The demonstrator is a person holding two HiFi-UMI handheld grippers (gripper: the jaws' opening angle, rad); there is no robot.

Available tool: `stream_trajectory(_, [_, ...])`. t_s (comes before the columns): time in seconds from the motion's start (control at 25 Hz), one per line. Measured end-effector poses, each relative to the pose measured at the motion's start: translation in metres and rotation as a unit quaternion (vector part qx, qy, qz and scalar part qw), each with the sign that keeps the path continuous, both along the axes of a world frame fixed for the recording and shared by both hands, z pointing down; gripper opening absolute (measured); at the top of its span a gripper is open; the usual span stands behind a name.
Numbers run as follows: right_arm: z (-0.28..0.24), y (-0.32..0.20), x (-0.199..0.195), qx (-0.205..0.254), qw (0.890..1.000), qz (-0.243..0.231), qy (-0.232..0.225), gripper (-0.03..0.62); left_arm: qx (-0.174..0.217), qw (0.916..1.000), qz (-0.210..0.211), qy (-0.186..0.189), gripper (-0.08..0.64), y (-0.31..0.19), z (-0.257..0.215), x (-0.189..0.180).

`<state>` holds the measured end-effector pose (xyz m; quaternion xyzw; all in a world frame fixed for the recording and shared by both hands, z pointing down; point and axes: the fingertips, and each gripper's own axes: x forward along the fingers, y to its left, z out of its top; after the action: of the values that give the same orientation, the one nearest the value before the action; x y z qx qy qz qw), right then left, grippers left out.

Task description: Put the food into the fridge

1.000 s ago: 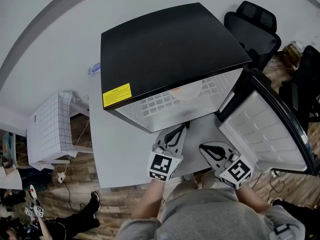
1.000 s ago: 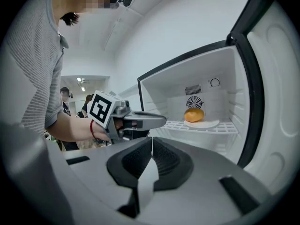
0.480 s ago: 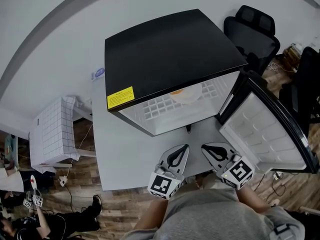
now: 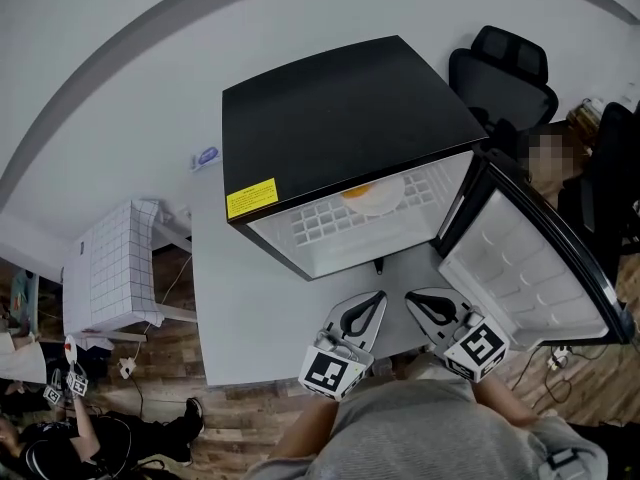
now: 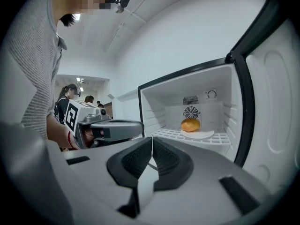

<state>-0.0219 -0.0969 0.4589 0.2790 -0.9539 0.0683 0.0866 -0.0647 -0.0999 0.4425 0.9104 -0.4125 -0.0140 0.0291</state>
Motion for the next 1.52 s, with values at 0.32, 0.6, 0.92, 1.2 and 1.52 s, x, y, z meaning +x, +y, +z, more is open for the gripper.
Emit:
stream_trajectory(0.32, [-0.007,0.01,-0.003,0.013,1.0,-0.014,-0.006,0.014,-0.039,0.9989,0.02,0.015,0.011,0.016,0.008,0.009])
stream_trajectory(0.6, [-0.025,0.018,-0.005,0.042,0.998,-0.022,-0.036,0.014,-0.018,0.9996,0.019,0.014,0.011,0.022,-0.001,0.011])
stream_trajectory(0.92, [-0.03,0.024,-0.003,0.057,0.997,-0.04,-0.03,0.014,-0.007,0.9998,0.02,0.008,0.011,0.023,-0.005,0.013])
stream_trajectory(1.2, [-0.026,0.026,0.0,0.059,0.997,-0.037,-0.011,0.012,0.012,0.9994,0.028,0.016,0.011,0.024,-0.013,0.019])
stream_trajectory(1.52, [-0.025,0.026,0.001,0.054,0.998,-0.035,-0.012,0.012,0.01,0.9992,0.037,0.013,0.011,0.026,-0.011,0.024])
